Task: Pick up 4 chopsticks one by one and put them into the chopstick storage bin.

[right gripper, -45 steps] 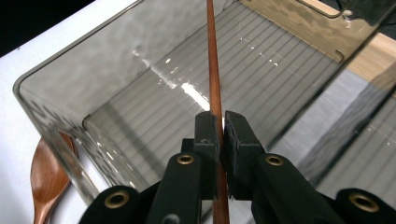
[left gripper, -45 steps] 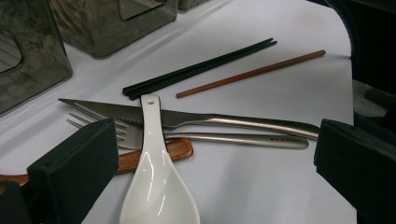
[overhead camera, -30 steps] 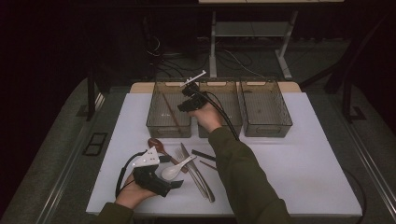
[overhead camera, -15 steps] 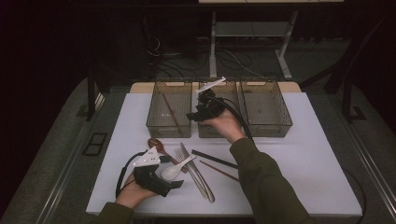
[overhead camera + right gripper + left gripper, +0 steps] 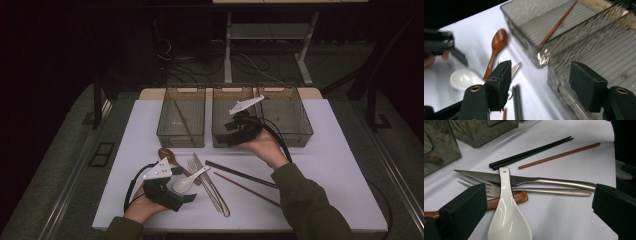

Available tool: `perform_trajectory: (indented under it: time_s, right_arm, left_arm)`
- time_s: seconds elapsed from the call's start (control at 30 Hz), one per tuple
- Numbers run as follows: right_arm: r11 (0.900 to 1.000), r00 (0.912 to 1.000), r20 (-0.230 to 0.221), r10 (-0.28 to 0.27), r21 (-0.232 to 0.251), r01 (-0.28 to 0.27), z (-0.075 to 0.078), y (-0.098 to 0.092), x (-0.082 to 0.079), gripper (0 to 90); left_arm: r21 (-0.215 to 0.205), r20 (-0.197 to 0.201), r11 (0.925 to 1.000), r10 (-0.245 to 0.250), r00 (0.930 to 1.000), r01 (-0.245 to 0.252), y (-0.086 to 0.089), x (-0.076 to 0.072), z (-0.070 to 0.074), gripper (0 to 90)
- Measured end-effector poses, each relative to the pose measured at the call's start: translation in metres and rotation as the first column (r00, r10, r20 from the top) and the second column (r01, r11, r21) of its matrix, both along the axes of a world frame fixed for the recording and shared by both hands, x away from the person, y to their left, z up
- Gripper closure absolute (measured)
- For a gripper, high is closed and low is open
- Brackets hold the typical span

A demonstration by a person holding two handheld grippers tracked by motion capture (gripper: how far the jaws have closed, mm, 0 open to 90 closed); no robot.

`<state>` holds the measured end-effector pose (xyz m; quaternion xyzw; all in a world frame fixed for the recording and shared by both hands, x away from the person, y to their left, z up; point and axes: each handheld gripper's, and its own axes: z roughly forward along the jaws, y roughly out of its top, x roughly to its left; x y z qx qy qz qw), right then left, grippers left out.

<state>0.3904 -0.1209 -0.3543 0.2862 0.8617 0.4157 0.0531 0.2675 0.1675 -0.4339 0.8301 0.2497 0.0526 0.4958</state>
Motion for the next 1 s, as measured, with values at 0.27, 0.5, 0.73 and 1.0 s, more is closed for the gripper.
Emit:
perform_trajectory:
  time_s: [0.27,0.5,0.73,1.0]
  right_arm:
    - [1.000,0.9998,0.012,0.018,0.012,-0.018,-0.013,-0.027,-0.027,34.0]
    - [0.999,0.9997,0.011,0.024,0.031,-0.024,-0.024,-0.049,-0.049,34.9]
    - [0.999,0.9999,0.006,0.011,0.036,-0.011,-0.038,-0.073,-0.074,36.0]
    - [0.998,0.9999,0.003,-0.011,0.068,0.011,-0.044,-0.101,-0.097,35.9]
  left_arm:
    - [0.000,0.008,1.0000,0.000,1.0000,0.000,0.000,0.000,0.000,0.0]
    - [0.009,0.007,1.0000,-0.003,1.0000,0.002,0.000,0.000,0.000,0.0]
    - [0.016,0.009,0.9999,-0.007,0.9999,0.007,0.000,0.000,0.000,0.0]
    - [0.017,0.008,0.9998,-0.006,1.0000,0.006,0.000,0.000,0.000,0.0]
